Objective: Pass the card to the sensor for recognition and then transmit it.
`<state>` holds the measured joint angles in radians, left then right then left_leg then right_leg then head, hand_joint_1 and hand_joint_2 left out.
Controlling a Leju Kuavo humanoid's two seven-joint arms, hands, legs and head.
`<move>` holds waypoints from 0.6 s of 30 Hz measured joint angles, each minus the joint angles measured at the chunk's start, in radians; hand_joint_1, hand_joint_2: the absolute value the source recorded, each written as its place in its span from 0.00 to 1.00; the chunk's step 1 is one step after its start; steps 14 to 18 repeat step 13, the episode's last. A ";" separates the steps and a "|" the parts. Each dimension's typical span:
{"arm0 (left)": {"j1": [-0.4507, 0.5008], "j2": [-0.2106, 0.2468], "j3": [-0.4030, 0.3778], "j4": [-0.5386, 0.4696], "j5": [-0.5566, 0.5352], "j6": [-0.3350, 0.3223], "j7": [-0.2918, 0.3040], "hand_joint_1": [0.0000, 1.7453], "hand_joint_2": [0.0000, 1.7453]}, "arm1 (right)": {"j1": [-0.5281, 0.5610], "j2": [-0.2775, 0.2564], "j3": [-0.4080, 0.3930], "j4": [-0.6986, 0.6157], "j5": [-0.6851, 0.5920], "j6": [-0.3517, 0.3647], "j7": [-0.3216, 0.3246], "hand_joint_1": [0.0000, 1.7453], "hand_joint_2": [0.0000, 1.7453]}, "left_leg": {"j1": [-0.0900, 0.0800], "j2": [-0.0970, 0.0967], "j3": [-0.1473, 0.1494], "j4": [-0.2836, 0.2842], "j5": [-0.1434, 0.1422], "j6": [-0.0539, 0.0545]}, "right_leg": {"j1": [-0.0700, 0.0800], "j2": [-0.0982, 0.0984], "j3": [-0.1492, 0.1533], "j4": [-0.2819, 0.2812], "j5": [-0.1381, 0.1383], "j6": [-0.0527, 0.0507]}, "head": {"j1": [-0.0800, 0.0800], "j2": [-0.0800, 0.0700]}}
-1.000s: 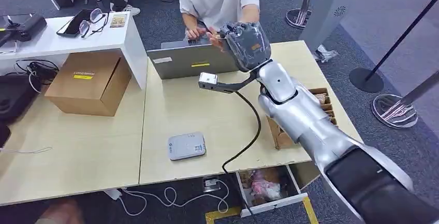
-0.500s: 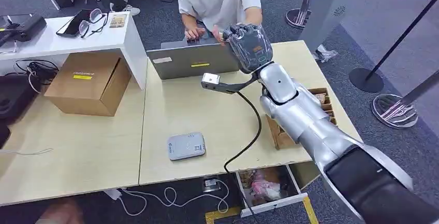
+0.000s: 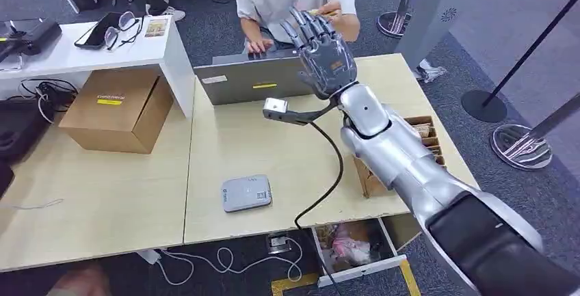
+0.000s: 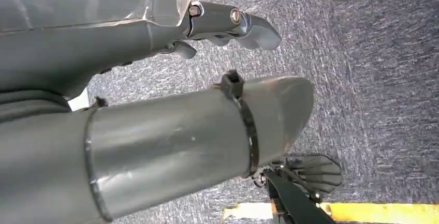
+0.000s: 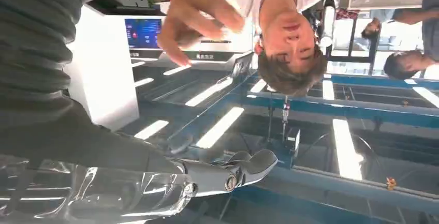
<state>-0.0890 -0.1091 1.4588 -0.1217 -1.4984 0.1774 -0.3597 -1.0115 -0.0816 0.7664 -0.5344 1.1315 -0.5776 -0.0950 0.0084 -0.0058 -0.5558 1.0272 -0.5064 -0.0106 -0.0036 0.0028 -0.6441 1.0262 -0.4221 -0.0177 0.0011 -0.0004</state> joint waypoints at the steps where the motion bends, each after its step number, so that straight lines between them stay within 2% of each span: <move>1: 0.000 -0.001 0.000 0.000 0.000 0.001 0.001 0.00 0.00 | 0.000 0.001 0.000 0.000 -0.005 0.000 -0.003 0.00 0.00 | 0.000 0.000 0.000 0.000 0.000 0.000 | 0.000 0.000 0.000 0.000 0.000 0.000 | 0.000 0.000; 10: 0.000 -0.005 0.010 0.000 0.001 0.004 0.003 0.00 0.00 | 0.030 0.002 -0.014 -0.071 -0.082 -0.007 -0.067 0.00 0.00 | 0.000 0.000 0.000 0.000 0.000 0.000 | 0.000 0.000 0.000 0.000 0.000 0.000 | 0.000 0.000; 13: 0.000 -0.007 0.013 0.000 0.002 0.005 0.004 0.00 0.00 | 0.069 0.000 -0.045 -0.136 -0.216 0.044 -0.125 0.00 0.00 | 0.000 0.000 0.000 0.000 0.000 0.000 | 0.000 0.000 0.000 0.000 0.000 0.000 | 0.000 0.000; 18: 0.000 -0.007 0.013 0.000 0.002 0.005 0.004 0.00 0.00 | 0.069 0.000 -0.045 -0.136 -0.216 0.044 -0.125 0.00 0.00 | 0.000 0.000 0.000 0.000 0.000 0.000 | 0.000 0.000 0.000 0.000 0.000 0.000 | 0.000 0.000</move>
